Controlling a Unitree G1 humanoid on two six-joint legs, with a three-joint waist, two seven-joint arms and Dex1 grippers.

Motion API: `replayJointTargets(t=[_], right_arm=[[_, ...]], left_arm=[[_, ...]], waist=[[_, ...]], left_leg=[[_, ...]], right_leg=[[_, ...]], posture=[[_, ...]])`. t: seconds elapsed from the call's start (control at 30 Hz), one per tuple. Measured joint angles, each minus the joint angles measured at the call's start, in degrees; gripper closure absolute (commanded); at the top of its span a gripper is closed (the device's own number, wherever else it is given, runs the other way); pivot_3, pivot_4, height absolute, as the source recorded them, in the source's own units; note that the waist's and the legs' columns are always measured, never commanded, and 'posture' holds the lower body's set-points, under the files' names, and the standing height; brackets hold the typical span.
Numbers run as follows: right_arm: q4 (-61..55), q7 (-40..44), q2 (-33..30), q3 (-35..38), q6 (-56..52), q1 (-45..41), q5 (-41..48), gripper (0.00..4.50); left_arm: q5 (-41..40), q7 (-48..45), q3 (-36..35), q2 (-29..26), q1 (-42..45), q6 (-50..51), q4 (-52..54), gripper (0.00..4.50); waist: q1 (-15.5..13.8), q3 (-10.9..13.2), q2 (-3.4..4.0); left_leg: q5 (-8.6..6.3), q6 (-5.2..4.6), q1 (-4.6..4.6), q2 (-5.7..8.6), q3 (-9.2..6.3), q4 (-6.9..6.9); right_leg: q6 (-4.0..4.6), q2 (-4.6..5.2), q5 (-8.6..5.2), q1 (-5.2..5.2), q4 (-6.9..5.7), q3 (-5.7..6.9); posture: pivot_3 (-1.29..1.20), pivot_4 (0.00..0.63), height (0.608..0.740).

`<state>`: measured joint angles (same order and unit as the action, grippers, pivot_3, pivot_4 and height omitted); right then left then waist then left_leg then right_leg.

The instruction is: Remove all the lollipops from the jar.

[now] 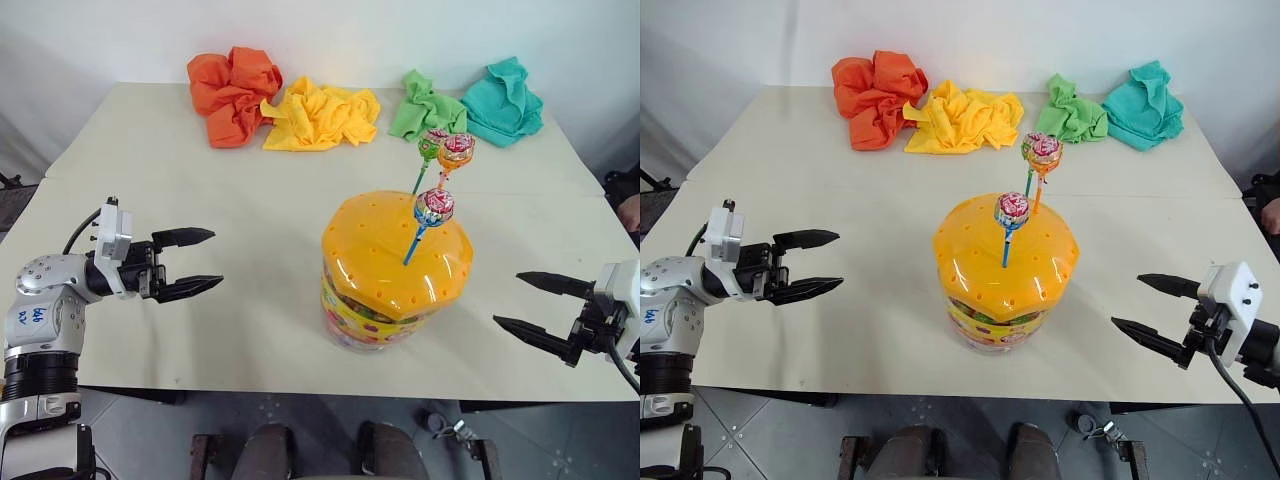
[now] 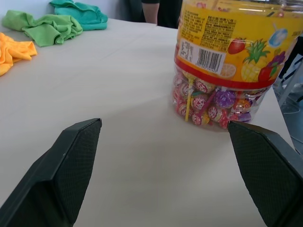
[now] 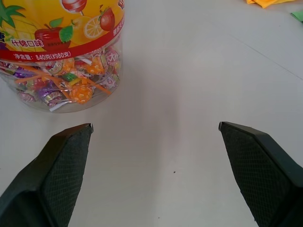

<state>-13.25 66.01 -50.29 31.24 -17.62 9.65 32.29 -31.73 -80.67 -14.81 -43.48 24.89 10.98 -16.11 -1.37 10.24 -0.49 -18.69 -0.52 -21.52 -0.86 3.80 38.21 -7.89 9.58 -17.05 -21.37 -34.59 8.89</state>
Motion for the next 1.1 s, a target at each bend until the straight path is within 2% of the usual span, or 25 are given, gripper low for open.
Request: replayJointTargets(t=[0.5, 0.8, 0.97, 1.1], right_arm=[[-2.76, -3.14, 1.12, 1.18, -0.55, 2.01, 1.67, 0.04], [-12.85, -6.14, 1.70, 8.25, -5.13, 7.53, 6.44, 0.04], [-17.37, -8.28, 1.31, 12.17, -9.22, 7.33, 11.90, 0.04], [-20.24, -10.66, -1.83, 12.30, -13.20, 2.89, 16.83, 0.04]], left_arm=[[-0.66, -0.31, 0.13, -2.69, 1.31, 5.16, 0.28, 0.00], [-1.36, -0.19, 0.01, -5.35, 6.30, 6.74, 2.61, 0.00], [-1.90, -1.99, 0.89, -5.14, 13.51, 6.56, 2.42, 0.00], [-2.62, -5.25, 4.69, -1.36, 21.01, 6.62, 2.34, 0.00]], waist=[[-0.10, 0.00, 0.00], [-0.10, 0.00, 0.00], [-0.15, 0.01, -0.02], [-0.12, 0.01, -0.02]], left_leg=[[0.00, 0.00, 0.00, 0.00, -0.02, 0.01], [0.00, 0.00, 0.00, 0.00, 0.00, 0.02], [0.00, 0.00, 0.00, 0.01, -0.01, 0.05], [0.00, 0.00, 0.00, 0.01, 0.00, 0.09]], right_leg=[[0.00, -0.01, 0.00, -0.01, -0.03, 0.00], [0.00, -0.02, 0.00, -0.01, -0.06, -0.03], [0.00, -0.02, 0.00, 0.00, -0.07, -0.04], [0.00, -0.02, 0.00, 0.00, -0.11, -0.04]], posture=[[0.00, 0.150, 0.740], [0.00, 0.150, 0.740], [0.00, 0.150, 0.740], [0.00, 0.150, 0.740]])
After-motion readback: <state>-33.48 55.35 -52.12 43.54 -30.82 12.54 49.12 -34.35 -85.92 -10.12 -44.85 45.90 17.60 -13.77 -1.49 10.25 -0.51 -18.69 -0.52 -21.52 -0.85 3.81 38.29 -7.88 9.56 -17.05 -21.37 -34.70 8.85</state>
